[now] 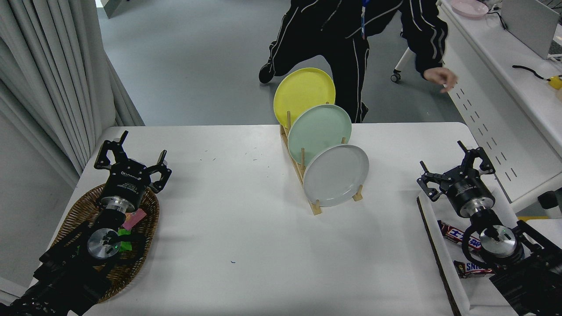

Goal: Place the plate on the table

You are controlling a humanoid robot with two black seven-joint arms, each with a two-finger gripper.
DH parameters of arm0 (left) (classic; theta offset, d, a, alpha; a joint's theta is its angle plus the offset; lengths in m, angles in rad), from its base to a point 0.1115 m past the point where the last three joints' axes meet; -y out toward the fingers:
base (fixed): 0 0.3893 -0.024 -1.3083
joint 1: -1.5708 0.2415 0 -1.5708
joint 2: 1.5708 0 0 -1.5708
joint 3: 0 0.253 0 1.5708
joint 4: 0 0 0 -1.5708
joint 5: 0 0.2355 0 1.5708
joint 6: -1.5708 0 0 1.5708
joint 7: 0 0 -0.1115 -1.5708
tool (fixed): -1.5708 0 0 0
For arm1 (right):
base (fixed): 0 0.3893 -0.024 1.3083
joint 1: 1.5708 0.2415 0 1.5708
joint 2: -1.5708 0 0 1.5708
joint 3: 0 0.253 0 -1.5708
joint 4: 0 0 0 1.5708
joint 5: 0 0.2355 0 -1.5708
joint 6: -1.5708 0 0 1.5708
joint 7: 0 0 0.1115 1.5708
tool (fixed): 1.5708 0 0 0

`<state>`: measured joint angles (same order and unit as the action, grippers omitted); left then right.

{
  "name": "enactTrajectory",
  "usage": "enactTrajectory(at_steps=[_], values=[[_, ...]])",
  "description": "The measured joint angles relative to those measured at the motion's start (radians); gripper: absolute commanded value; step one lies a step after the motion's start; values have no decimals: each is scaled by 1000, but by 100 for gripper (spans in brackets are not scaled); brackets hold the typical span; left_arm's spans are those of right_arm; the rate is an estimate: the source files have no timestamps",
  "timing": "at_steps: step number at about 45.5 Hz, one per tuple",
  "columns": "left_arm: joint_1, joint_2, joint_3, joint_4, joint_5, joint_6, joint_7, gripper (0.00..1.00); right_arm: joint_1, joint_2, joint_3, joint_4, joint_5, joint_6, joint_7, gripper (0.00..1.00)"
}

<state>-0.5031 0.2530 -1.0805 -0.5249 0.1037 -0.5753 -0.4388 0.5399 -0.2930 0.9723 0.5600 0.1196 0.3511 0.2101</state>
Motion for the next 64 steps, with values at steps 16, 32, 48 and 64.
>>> enactTrajectory(at_steps=[16, 32, 48, 64], values=[[0, 0, 0, 0, 0, -2, -1, 100, 0, 2, -1, 1, 0, 0, 0, 100], [0, 0, 0, 0, 1, 0, -3, 100, -1, 13, -4, 3, 0, -1, -1, 100], [0, 0, 1, 0, 1, 0, -3, 100, 31, 17, -70, 12, 5, -52, -7, 100], [0, 0, 1, 0, 1, 0, -3, 100, 140, -42, -355, 69, 26, -154, -10, 100]])
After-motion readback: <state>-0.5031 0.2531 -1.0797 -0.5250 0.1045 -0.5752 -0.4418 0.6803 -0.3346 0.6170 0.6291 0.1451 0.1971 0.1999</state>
